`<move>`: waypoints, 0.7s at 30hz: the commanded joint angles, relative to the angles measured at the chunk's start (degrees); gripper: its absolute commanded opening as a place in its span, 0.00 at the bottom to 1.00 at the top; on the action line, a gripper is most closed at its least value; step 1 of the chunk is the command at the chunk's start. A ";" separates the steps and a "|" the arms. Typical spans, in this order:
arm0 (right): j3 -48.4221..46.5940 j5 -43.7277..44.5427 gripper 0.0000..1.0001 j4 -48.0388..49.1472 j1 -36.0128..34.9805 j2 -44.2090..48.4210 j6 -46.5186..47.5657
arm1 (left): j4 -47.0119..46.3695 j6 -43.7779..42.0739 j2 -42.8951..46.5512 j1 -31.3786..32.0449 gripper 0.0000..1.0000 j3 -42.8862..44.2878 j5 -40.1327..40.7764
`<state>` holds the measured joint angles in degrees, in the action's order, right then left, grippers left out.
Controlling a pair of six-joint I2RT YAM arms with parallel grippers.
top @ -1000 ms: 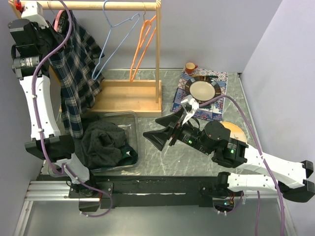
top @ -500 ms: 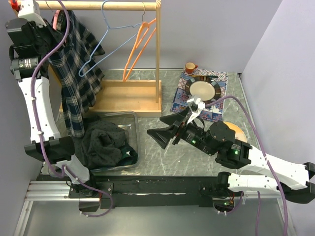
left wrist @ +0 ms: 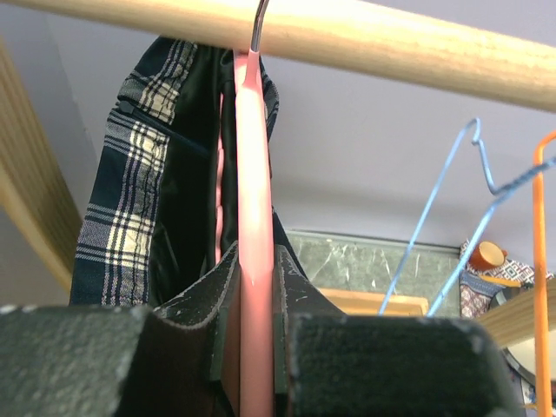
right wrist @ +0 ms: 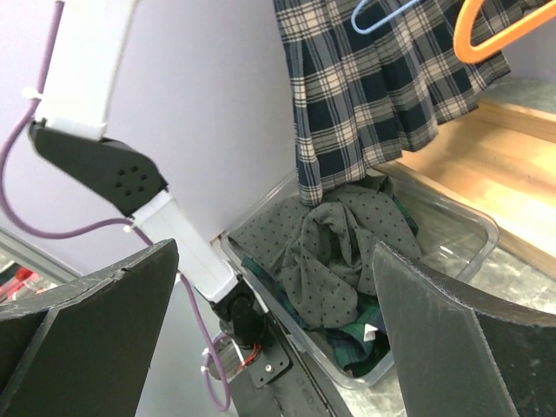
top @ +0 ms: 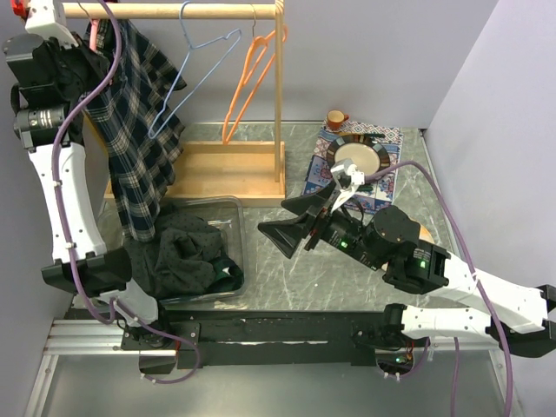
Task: Remove the skirt from the hanger
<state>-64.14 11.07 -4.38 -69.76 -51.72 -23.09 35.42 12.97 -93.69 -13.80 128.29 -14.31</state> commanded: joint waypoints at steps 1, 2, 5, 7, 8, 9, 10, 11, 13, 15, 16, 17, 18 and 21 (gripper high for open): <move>-4.15 1.06 1.00 -1.59 -0.03 -0.31 -0.64 | -13.36 -2.33 10.71 0.36 0.01 1.62 0.94; -3.98 1.15 1.00 -1.77 -0.03 -0.22 -0.99 | -13.10 -2.42 11.33 0.36 0.01 1.09 1.90; -4.15 0.71 1.00 -2.12 -0.03 0.04 -1.69 | -12.48 -2.25 13.00 0.35 0.01 -0.41 2.18; -4.76 0.44 1.00 -2.82 -0.03 -0.13 -1.96 | -12.22 -1.99 13.70 0.36 0.01 -0.76 2.35; -4.85 0.27 1.00 -2.74 -0.03 0.04 -2.31 | -12.04 -1.81 13.88 0.36 0.01 -1.02 2.53; -4.85 0.27 1.00 -2.91 -0.03 0.13 -2.40 | -11.95 -1.64 14.06 0.36 0.01 -1.20 2.53; -4.68 0.44 1.00 -2.74 -0.03 0.31 -2.48 | -11.78 -1.63 14.32 0.36 0.01 -1.37 2.62; -4.59 0.44 1.00 -2.56 -0.03 0.40 -2.57 | -11.60 -1.63 14.50 0.36 0.01 -1.55 2.62; -4.94 0.62 1.00 -2.91 -0.03 0.22 -2.57 | -10.55 -1.46 15.02 0.27 0.01 -1.20 2.62; -5.55 0.79 1.00 -3.44 -0.03 -0.21 -2.40 | -9.85 -1.37 15.55 0.36 0.01 -1.20 2.88; -6.17 0.97 1.00 -3.87 -0.12 -0.39 -2.31 | -10.02 -1.46 16.60 0.36 0.01 -1.90 2.71; -6.52 1.14 1.00 -4.23 -0.12 -0.66 -2.13 | -10.19 -1.37 17.31 0.36 0.01 -2.51 2.70; -6.96 1.49 1.00 -4.40 -0.03 -1.18 -2.05 | -10.19 -0.76 18.36 0.36 0.01 -3.13 2.70; -9.59 1.24 1.00 -5.28 -0.12 -3.02 -1.69 | -9.06 1.43 19.59 0.35 0.01 -2.70 2.53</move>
<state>-69.04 11.42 -9.58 -69.78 -53.04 -25.10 42.48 12.75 -81.62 -13.67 122.34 -11.68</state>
